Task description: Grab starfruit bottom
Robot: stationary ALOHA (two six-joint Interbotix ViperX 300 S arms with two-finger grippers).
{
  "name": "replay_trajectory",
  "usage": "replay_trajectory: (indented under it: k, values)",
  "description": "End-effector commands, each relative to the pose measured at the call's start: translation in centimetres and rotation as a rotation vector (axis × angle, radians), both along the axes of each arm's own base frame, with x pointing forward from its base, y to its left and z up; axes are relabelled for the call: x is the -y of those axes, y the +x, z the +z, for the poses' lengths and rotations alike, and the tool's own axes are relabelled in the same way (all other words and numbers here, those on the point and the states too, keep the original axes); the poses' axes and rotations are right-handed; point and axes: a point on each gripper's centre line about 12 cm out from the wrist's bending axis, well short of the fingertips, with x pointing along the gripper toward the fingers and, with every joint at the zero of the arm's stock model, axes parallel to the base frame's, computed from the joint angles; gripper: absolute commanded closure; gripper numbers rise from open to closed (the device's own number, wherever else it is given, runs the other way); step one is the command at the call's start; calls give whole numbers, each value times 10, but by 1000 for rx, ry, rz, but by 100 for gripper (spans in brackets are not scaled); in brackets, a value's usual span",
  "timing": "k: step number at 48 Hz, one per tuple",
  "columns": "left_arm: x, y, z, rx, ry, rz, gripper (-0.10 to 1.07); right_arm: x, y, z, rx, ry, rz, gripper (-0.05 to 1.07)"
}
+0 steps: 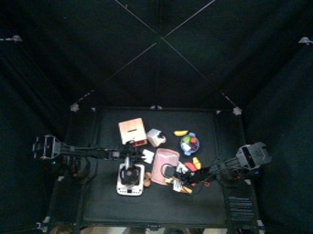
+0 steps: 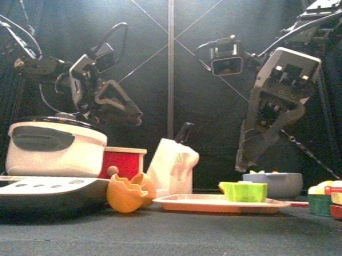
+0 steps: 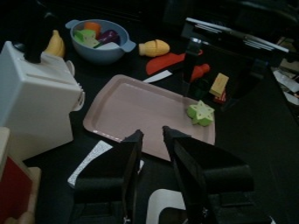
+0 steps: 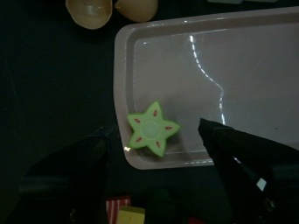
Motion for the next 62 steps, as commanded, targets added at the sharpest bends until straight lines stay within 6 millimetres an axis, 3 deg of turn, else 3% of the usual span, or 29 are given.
replay_trajectory:
  k: [1,14,33,47,62]
  values:
    - [-2,4,10,36,5,4,29,-1,8,7,24,8,-2,1]
    - [-1,4,9,35,3,3,29,0,9,-6,-8,0,-4,4]
    - [-1,3,9,34,3,3,29,0,9,-6,-6,2,-4,23]
    - [-1,3,8,32,3,3,29,3,7,9,20,-13,-13,24]
    - [-1,3,8,32,2,3,29,6,8,11,24,-16,-18,24]
